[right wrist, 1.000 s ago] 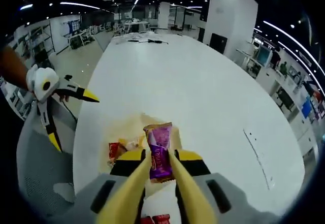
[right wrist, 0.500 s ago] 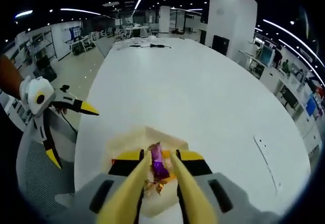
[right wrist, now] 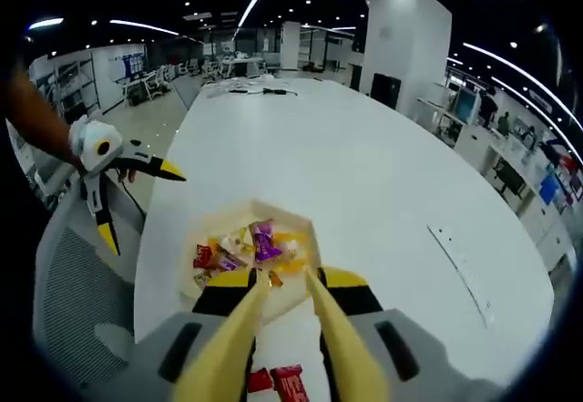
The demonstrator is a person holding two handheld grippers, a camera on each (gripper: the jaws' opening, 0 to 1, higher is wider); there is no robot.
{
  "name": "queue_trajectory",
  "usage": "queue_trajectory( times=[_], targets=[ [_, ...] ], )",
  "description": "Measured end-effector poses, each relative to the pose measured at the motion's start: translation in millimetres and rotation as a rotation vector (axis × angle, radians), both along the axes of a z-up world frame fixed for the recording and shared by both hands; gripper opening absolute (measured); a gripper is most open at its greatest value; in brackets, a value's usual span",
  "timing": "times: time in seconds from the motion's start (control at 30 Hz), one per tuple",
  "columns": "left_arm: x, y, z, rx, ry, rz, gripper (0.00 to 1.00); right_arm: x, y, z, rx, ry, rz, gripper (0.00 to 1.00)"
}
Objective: Place the target food into the container with the food tongs after gripping and lifting it, then release it inside without dropping or visibly crushing the food.
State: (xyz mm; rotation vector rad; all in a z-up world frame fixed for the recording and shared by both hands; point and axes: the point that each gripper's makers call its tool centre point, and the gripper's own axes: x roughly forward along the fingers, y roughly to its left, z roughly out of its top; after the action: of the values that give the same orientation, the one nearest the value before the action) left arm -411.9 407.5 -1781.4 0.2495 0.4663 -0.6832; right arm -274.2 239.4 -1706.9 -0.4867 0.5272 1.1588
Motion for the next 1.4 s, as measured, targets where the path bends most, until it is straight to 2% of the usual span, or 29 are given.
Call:
queue_trajectory(
  times=[0.13, 0.33, 0.73, 1.07, 1.13, 1.4],
  targets=[
    [-0.6, 0, -1.1, 0.002, 0.006, -0.002, 0.99, -4, -27, 0.9, 0.005, -0.009, -0.012, 0.26],
    [-1.1, -1, -1.0, 0.004, 0.006, -0.005, 0.99, -13, -52, -2.9, -0.002, -0.018, -0.017, 0.26],
    [-1.4, -1, -1.5, -0.009, 0.016, -0.005, 0.99, -26, -92, -39.2, -0.034, 0.012, -0.014, 0.26],
    [-3.1, -2, -5.3, 0.004, 0.029, -0.015, 0.99, -30, -108, -79.5, -0.087, 0.059, 0.002, 0.26],
    [-3.1, -2, -5.9, 0.005, 0.033, -0.014, 0.99, -28, -112, -90.8, -0.118, 0.061, 0.012, 0.26],
    [-2.9, 0, -9.9, 0.021, 0.047, -0.005, 0.99, -26, -113, -104.9, -0.134, 0.076, 0.046, 0.26]
  ],
)
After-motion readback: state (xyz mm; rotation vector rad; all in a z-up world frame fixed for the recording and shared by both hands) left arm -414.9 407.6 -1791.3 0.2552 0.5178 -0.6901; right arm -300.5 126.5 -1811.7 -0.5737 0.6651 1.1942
